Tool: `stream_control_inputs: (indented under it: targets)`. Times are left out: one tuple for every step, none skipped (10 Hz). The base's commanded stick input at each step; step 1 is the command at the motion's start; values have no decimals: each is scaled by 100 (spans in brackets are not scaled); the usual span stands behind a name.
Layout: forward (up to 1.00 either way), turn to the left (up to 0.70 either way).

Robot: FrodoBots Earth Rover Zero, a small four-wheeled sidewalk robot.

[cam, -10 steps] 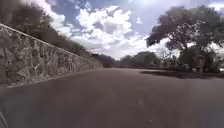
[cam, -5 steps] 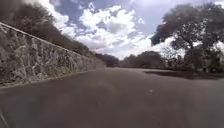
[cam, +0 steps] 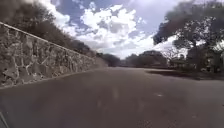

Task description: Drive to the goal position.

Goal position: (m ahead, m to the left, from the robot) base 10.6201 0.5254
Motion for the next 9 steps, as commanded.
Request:
stream_control_inputs:
  targets:
    - [70, 0]
    - [70, 0]
    - [70, 0]
    - [70, 0]
    - [70, 0]
    - [70, 0]
    - [70, 0]
    - [70, 0]
    - [70, 0]
